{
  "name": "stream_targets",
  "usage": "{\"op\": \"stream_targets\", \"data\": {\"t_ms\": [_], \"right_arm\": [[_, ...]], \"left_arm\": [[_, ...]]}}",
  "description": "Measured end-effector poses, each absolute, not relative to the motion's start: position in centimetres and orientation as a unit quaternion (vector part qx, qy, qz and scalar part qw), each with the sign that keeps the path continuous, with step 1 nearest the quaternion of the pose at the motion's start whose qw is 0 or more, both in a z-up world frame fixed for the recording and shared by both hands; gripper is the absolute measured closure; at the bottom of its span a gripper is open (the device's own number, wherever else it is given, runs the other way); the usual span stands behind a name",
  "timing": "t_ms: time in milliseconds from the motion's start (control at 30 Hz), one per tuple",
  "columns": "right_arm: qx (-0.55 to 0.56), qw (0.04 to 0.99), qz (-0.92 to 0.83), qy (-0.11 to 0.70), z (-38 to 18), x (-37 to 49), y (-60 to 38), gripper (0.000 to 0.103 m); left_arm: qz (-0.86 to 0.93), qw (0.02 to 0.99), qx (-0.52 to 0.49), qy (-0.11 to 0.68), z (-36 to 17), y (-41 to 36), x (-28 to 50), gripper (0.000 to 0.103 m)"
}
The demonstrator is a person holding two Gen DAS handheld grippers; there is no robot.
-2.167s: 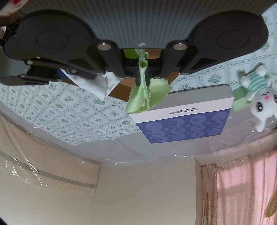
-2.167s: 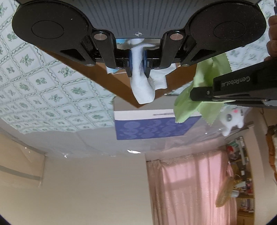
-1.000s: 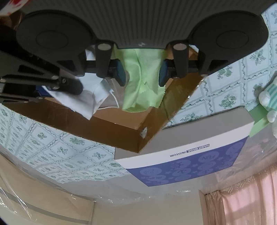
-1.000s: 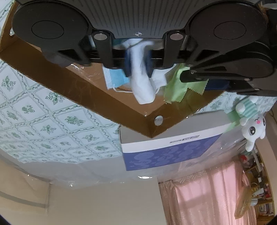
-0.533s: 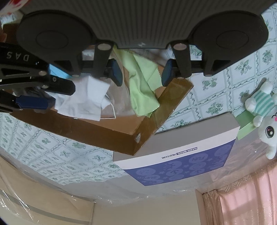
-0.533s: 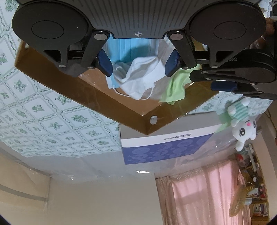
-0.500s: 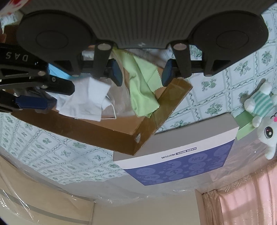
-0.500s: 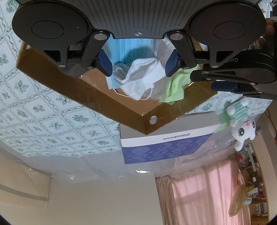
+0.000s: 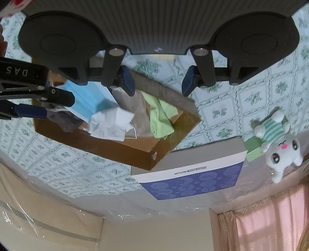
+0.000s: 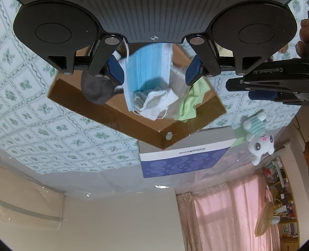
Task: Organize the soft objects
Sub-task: 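Move both tools back over the yellow towel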
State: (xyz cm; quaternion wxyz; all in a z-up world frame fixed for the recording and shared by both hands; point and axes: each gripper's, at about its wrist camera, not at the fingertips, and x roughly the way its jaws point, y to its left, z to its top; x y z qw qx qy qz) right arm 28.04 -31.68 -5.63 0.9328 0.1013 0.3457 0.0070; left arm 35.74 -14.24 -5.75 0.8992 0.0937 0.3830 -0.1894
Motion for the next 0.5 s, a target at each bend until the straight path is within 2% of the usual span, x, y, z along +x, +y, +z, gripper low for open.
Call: {"op": "stream_targets", "data": {"t_ms": [500], "right_arm": [[0.104,0.929,0.029,0.354,-3.2,20.0,-29.4,0.033]], "left_arm": [[-0.163,0.907,0.084,0.379,-3.0,-9.1,26.1,0.052]]}}
